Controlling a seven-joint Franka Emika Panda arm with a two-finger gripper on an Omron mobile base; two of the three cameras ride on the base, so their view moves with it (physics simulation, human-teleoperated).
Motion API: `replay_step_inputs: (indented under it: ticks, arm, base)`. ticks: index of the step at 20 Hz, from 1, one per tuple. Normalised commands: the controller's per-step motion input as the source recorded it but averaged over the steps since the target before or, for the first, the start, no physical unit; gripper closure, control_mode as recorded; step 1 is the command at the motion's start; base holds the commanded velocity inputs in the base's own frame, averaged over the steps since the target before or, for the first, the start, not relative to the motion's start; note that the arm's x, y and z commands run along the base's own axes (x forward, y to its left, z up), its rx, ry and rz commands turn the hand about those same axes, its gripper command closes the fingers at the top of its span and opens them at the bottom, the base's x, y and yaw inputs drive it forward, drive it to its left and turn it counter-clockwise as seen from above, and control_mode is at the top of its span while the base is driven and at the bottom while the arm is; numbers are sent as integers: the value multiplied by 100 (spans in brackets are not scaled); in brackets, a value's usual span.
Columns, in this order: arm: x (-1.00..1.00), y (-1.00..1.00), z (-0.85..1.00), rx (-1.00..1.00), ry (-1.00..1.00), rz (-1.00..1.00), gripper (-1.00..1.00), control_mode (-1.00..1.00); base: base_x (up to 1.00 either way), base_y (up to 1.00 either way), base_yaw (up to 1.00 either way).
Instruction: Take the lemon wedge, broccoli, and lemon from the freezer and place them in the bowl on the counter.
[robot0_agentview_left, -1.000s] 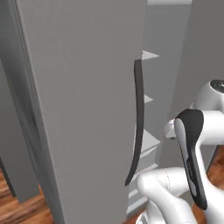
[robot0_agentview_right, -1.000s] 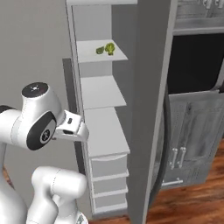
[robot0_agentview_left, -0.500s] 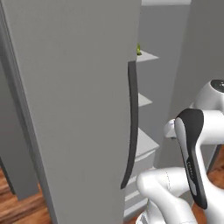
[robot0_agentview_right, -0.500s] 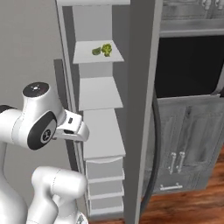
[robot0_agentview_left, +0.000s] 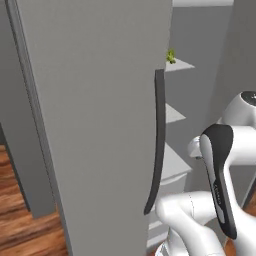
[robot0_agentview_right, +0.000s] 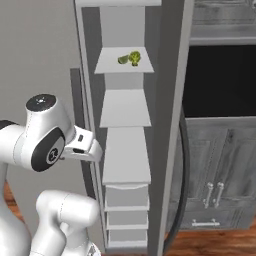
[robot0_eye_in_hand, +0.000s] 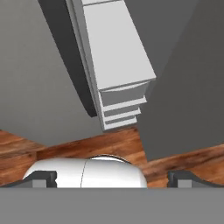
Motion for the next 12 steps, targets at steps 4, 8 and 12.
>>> replay_step_inputs:
  ticks: [4,8,12]
  arm:
    - [0,0,0,0,0,0,-100,100]
    - [0,0,0,0,0,0,-100,100]
    - [0,0,0,0,0,0,-100,100]
  base:
    - [30,-9,22]
    - [34,0,27]
    - [36,-5,23]
